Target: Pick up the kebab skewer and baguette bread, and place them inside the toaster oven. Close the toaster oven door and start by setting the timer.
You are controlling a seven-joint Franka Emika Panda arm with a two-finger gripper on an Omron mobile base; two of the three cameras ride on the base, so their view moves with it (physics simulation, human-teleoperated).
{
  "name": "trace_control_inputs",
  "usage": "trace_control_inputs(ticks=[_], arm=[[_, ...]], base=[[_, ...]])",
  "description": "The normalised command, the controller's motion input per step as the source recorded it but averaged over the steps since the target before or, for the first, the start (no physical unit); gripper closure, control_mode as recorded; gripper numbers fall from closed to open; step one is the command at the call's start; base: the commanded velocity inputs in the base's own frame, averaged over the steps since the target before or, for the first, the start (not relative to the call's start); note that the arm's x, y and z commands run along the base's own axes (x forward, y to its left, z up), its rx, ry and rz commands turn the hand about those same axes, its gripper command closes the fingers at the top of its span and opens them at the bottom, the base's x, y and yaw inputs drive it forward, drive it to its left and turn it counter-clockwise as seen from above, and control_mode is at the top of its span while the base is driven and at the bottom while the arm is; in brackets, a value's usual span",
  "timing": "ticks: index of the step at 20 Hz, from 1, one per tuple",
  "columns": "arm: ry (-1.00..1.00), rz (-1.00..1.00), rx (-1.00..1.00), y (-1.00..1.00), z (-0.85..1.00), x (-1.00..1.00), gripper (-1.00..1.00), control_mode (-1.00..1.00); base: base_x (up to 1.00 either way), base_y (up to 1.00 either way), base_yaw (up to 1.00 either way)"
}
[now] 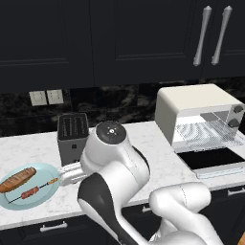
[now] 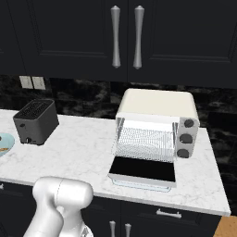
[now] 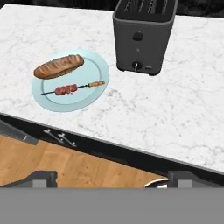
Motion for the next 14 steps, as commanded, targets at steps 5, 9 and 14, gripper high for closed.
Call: trace_control_inputs(ticks=[5, 9, 14], arm=[[-0.06, 0.0, 0.09, 0.3, -0.03, 0.19, -1.0, -1.0], [0.0, 0.0, 0.14, 0.1, -0.18, 0.37, -1.0, -1.0], [0.05, -0.06, 0.14, 0.42, -0.11, 0.54, -1.0, -1.0]], base=[[0.0, 0.0, 0.0], [0.0, 0.0, 0.0], [0.0, 0.0, 0.0]])
